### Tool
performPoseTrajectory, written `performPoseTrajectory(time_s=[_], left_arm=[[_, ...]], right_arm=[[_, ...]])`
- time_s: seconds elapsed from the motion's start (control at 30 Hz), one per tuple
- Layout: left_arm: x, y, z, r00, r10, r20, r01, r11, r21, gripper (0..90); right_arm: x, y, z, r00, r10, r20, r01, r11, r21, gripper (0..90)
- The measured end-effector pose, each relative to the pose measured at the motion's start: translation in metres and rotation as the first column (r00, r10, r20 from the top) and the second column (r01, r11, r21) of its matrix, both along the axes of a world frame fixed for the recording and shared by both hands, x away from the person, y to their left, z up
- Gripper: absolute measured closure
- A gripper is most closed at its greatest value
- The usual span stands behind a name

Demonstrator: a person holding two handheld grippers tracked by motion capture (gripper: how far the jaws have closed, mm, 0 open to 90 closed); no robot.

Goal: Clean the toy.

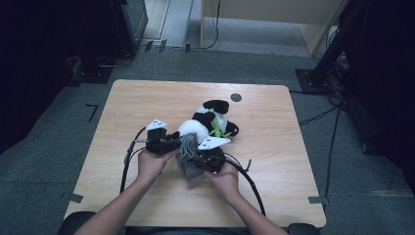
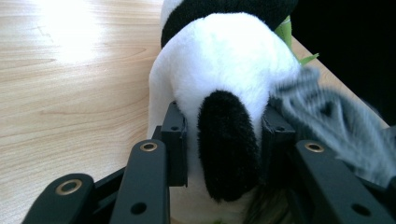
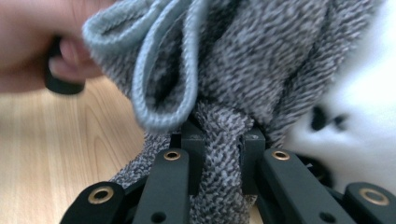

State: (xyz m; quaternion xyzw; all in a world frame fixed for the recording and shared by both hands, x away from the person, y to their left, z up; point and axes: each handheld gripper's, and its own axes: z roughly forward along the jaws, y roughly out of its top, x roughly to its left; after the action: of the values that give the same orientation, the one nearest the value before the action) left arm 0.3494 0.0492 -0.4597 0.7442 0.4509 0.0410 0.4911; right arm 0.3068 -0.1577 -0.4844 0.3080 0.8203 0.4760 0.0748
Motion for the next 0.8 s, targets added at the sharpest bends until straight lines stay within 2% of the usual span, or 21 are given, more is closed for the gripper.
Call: performPoseTrajectory(time_s=[0.1, 0.27, 0.5, 0.53, 0.6, 0.7, 0.8], left_arm=[[0.002, 0.002, -0.001, 0.9999, 0.005, -0.011, -0.005, 1.0, -0.006, 61.9], [0.001, -0.001, 0.002, 0.9999, -0.013, 0.001, 0.013, 0.9998, 0.012, 60.9], [0.002, -0.001, 0.002, 0.9998, -0.018, 0.003, 0.018, 0.9997, 0.017, 60.0], [0.002, -0.001, 0.003, 0.9998, -0.018, 0.004, 0.018, 0.9997, 0.019, 60.0], [0.003, -0.002, 0.003, 0.9998, -0.02, 0.007, 0.02, 0.9996, 0.021, 60.0], [0.004, -0.001, 0.003, 0.9998, -0.018, 0.007, 0.018, 0.9997, 0.016, 60.0], [0.006, 0.001, 0.003, 0.9999, -0.016, 0.001, 0.016, 0.9999, 0.002, 59.8]], right_arm=[[0.003, 0.002, -0.002, 0.9998, 0.001, -0.021, -0.001, 1.0, 0.006, 79.4], [0.005, 0.011, -0.017, 0.9969, 0.032, -0.072, -0.038, 0.995, -0.088, 79.4], [0.01, 0.013, -0.026, 0.9937, 0.033, -0.107, -0.044, 0.994, -0.097, 79.4], [0.011, 0.013, -0.026, 0.991, 0.028, -0.131, -0.04, 0.995, -0.094, 79.4], [0.012, 0.013, -0.026, 0.9886, 0.027, -0.148, -0.041, 0.995, -0.091, 79.3], [0.012, 0.013, -0.024, 0.9869, 0.03, -0.159, -0.046, 0.994, -0.096, 78.7], [0.011, 0.014, -0.015, 0.9867, 0.048, -0.155, -0.068, 0.99, -0.127, 78.6]])
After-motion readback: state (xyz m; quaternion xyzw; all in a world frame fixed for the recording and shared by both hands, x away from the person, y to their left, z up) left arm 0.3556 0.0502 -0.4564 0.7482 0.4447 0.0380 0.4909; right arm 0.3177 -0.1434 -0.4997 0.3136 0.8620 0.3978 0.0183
